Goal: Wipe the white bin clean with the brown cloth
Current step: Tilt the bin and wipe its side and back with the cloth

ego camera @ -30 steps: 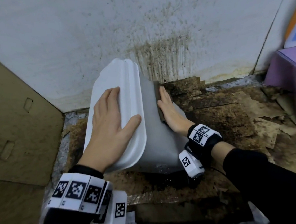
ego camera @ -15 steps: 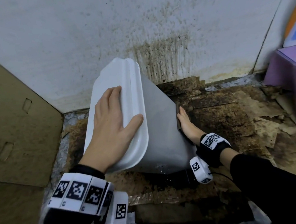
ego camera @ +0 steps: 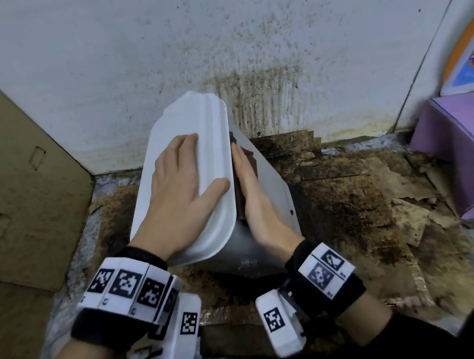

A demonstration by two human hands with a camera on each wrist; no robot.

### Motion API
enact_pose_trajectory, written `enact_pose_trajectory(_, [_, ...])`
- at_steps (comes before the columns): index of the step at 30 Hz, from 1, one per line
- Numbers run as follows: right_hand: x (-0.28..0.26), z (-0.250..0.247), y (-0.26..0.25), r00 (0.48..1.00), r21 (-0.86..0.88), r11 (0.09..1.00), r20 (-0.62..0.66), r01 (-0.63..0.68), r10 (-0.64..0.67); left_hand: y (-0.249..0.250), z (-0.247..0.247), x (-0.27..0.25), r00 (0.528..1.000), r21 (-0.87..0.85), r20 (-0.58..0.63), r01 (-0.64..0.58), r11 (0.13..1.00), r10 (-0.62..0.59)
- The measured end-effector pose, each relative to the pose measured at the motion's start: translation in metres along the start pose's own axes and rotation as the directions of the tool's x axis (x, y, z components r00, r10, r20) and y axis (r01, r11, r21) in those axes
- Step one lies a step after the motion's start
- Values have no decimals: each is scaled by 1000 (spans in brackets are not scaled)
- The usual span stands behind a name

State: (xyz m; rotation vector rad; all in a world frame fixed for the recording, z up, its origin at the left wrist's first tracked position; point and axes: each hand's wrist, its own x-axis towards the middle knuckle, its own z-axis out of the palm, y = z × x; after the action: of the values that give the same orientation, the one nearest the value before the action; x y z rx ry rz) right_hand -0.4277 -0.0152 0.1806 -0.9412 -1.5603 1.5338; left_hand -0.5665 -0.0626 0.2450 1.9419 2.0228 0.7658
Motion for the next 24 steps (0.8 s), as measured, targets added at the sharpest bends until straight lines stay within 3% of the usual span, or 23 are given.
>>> enact_pose_trajectory(2, [-12,-3,12,996,-139,988,-36,71,-77,2,0,0,1000,-12,2,-5,1000,5])
enact_pose_trajectory(5, [-30,-11,48,990,-215,973,-88,86,-107,-1,-1,-2,1000,-30,4,6,1000,-6])
enact_pose_trajectory(9, [-53,-32,118,977,-254,963,-212,-92,38,-9,-6,-5,1000,-64,-10,26,998,-27])
enact_pose_trajectory(13, [-70,-35,149,916,-202,951,-375,-232,144,-9,-5,-5,1000,-58,-11,19,998,-20])
enact_pose_trajectory(17, [-65,-30,145,885,-194,926,-407,-325,226,-11,-6,-6,999,-73,-5,31,997,-31])
enact_pose_trajectory(21, [-60,-16,108,873,-168,917,-406,-361,269,-15,-8,-7,999,-69,-15,30,997,-32])
enact_pose_trajectory(24, [-58,3,73,904,-160,937,-355,-311,239,-17,-8,-6,999,-70,-24,34,997,-36])
